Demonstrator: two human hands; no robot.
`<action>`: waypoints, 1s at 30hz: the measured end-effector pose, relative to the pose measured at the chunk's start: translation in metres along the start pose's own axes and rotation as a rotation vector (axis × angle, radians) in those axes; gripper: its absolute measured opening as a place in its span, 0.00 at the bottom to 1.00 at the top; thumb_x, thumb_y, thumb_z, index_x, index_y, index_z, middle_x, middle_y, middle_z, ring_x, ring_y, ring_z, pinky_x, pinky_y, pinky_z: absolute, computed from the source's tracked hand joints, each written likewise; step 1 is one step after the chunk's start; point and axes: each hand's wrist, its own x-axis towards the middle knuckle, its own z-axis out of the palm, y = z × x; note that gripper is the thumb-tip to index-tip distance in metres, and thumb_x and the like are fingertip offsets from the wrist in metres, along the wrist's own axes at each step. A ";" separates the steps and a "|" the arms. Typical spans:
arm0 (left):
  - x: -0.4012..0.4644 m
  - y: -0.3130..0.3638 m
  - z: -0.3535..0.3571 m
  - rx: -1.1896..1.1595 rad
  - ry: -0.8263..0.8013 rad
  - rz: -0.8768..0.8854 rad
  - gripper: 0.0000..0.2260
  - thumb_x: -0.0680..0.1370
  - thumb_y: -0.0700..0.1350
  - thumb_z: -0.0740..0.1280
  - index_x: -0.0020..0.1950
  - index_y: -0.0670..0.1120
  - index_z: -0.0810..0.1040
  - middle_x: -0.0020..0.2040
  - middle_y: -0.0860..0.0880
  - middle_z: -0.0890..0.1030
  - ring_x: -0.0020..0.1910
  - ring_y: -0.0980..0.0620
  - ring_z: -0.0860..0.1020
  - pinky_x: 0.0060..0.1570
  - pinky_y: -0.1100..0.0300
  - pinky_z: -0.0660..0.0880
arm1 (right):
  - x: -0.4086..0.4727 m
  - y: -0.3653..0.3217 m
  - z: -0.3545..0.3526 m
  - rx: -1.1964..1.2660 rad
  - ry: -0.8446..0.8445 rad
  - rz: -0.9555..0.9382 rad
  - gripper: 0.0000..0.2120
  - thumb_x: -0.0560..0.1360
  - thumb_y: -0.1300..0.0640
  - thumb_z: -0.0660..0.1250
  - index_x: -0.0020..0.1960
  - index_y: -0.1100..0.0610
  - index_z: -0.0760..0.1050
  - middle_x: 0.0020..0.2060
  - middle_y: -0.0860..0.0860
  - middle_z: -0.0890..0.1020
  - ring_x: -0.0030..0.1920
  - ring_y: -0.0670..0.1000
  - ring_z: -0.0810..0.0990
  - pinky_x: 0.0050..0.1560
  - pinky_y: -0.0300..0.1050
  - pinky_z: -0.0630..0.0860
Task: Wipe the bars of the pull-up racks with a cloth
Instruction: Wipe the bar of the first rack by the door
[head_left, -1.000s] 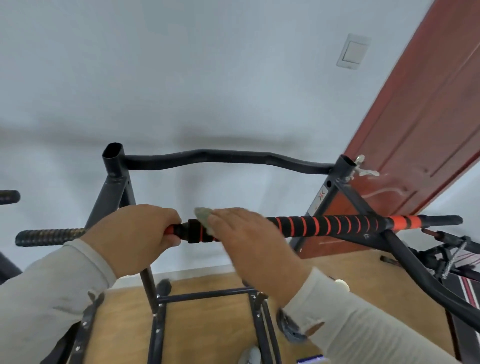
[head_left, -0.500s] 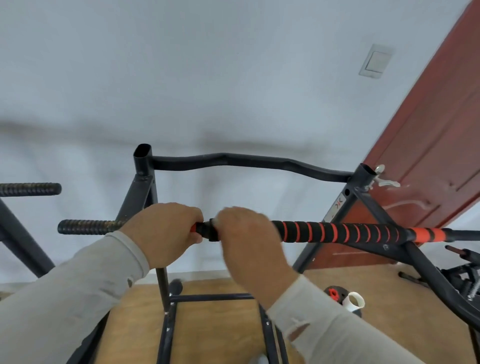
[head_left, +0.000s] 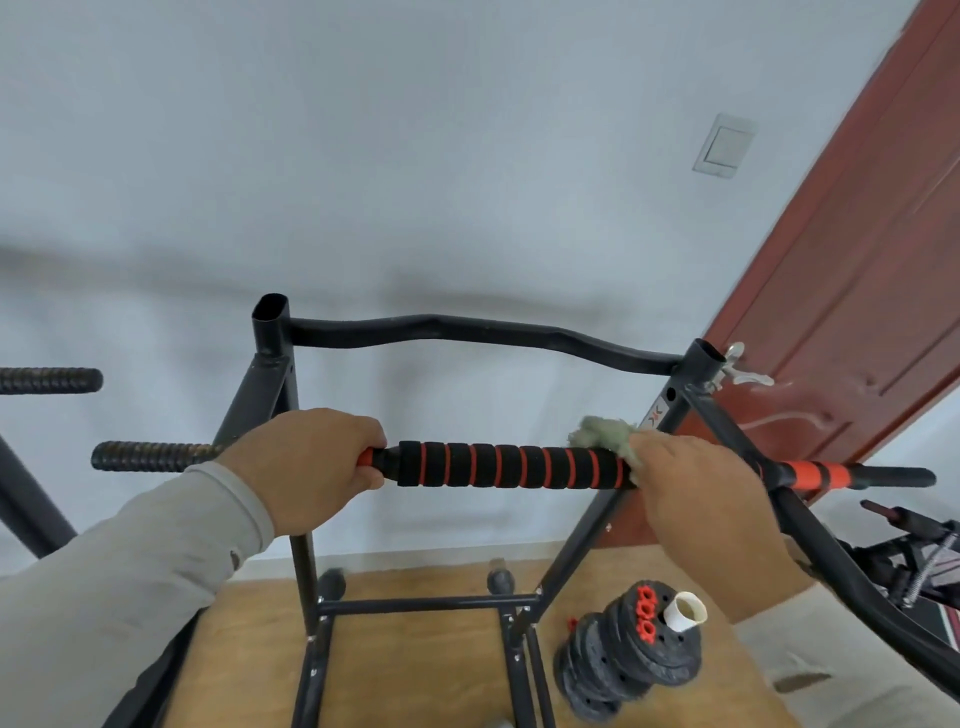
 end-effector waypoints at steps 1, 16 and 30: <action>0.000 0.000 0.000 0.003 0.002 0.004 0.05 0.82 0.55 0.62 0.56 0.58 0.75 0.41 0.56 0.79 0.39 0.57 0.78 0.46 0.61 0.77 | -0.002 0.006 -0.002 0.001 -0.042 0.088 0.15 0.66 0.65 0.76 0.43 0.50 0.75 0.31 0.45 0.74 0.30 0.52 0.76 0.32 0.46 0.73; 0.001 0.000 -0.002 0.041 0.036 0.065 0.04 0.82 0.56 0.62 0.49 0.59 0.73 0.38 0.58 0.78 0.38 0.59 0.77 0.36 0.67 0.68 | 0.001 -0.163 0.028 0.408 0.355 -0.510 0.17 0.82 0.61 0.60 0.69 0.59 0.77 0.70 0.57 0.78 0.72 0.57 0.73 0.75 0.55 0.67; -0.001 0.003 -0.004 0.030 -0.028 0.019 0.05 0.83 0.55 0.61 0.54 0.57 0.74 0.40 0.55 0.79 0.38 0.57 0.78 0.39 0.66 0.71 | -0.003 0.001 0.009 0.061 -0.029 0.222 0.07 0.78 0.59 0.63 0.52 0.52 0.77 0.42 0.48 0.83 0.42 0.51 0.82 0.39 0.44 0.76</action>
